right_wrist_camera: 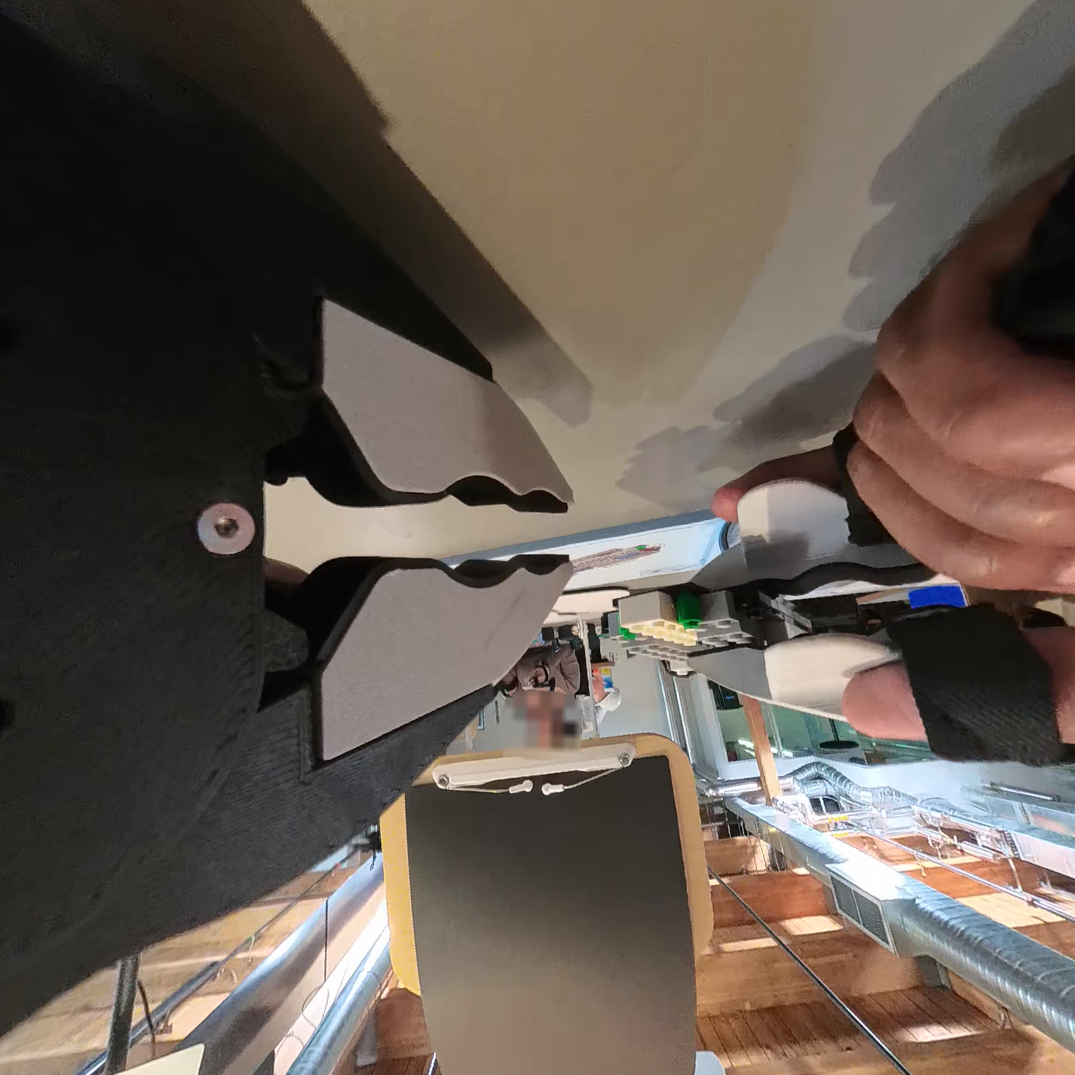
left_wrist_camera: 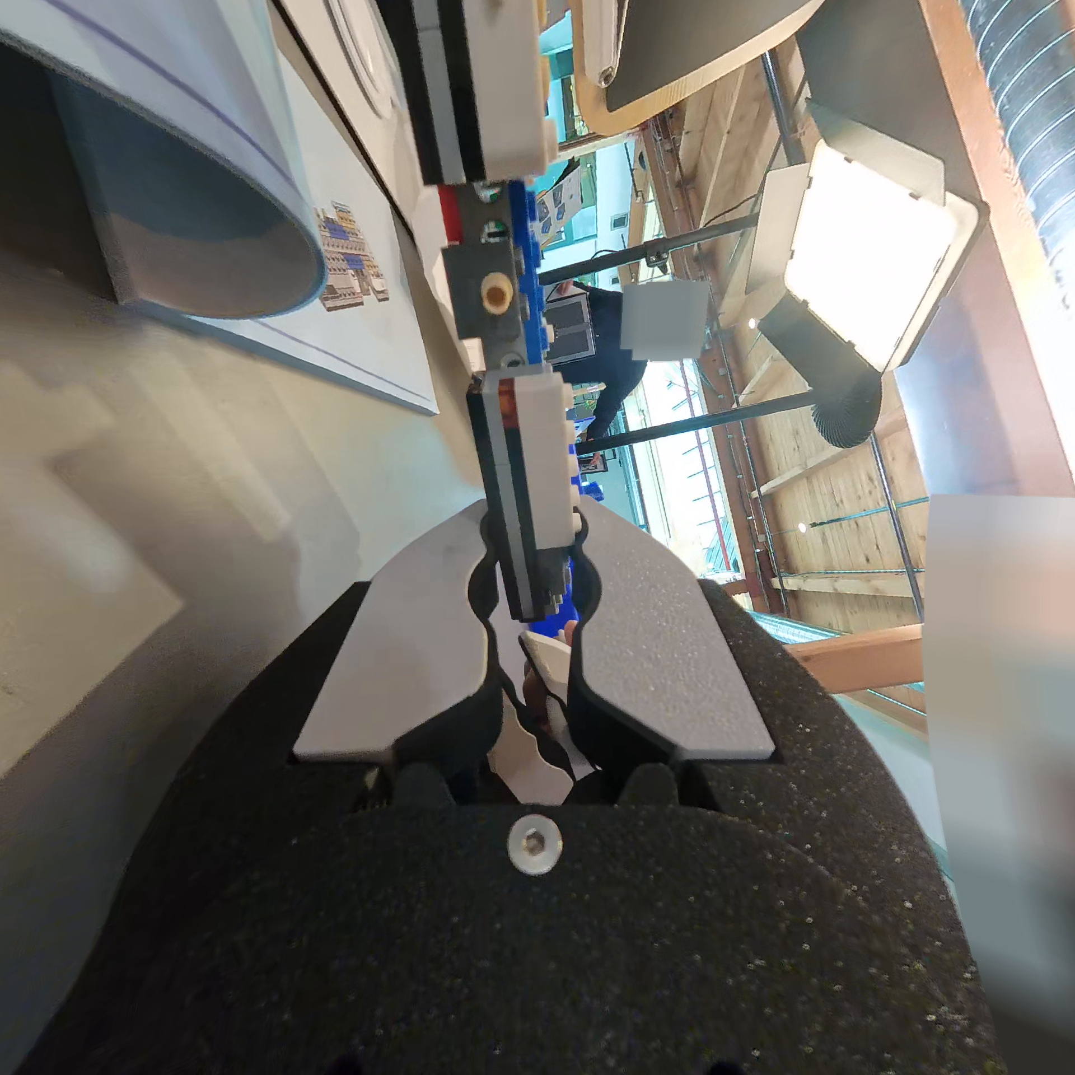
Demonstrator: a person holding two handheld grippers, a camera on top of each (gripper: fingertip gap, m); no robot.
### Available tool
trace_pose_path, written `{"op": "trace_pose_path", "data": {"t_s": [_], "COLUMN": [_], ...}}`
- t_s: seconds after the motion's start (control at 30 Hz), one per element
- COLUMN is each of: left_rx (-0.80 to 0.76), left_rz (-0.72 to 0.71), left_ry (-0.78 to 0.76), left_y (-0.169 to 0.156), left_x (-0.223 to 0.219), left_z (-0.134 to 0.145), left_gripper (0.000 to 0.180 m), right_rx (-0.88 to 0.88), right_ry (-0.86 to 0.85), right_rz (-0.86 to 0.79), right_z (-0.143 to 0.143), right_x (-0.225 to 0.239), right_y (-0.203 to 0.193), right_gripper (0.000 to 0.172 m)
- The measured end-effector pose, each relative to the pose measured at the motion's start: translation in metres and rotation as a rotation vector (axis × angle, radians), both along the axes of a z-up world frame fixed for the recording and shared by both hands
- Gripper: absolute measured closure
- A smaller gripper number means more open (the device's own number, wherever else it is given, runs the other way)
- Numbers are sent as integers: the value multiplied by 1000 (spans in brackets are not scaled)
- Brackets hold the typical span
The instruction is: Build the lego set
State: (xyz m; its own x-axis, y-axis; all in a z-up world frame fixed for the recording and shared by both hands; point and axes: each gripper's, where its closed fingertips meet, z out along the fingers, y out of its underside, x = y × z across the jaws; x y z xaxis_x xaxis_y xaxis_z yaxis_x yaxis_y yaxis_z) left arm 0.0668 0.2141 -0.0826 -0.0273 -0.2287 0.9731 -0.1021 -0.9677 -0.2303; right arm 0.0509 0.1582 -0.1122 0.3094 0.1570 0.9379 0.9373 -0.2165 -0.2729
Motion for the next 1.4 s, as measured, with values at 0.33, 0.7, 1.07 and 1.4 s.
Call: {"op": "trace_pose_path", "data": {"t_s": [0.33, 0.7, 1.07, 1.4], "left_rx": [-36, -59, -56, -51], "left_rz": [11, -20, -43, -36], "left_ry": [25, 16, 15, 12], "left_y": [3, 1, -3, -2], "left_x": [1, 3, 3, 3], "left_z": [-14, -16, -16, -15], "left_gripper": [160, 160, 160, 160], "right_rx": [-37, -59, -62, -62], "right_ry": [78, 141, 131, 136], "right_rz": [-10, -8, -4, -5], "right_z": [-6, -11, -11, -11], "right_x": [5, 8, 8, 8], "right_y": [-2, 0, 1, 0], "right_gripper": [160, 162, 163, 163]}}
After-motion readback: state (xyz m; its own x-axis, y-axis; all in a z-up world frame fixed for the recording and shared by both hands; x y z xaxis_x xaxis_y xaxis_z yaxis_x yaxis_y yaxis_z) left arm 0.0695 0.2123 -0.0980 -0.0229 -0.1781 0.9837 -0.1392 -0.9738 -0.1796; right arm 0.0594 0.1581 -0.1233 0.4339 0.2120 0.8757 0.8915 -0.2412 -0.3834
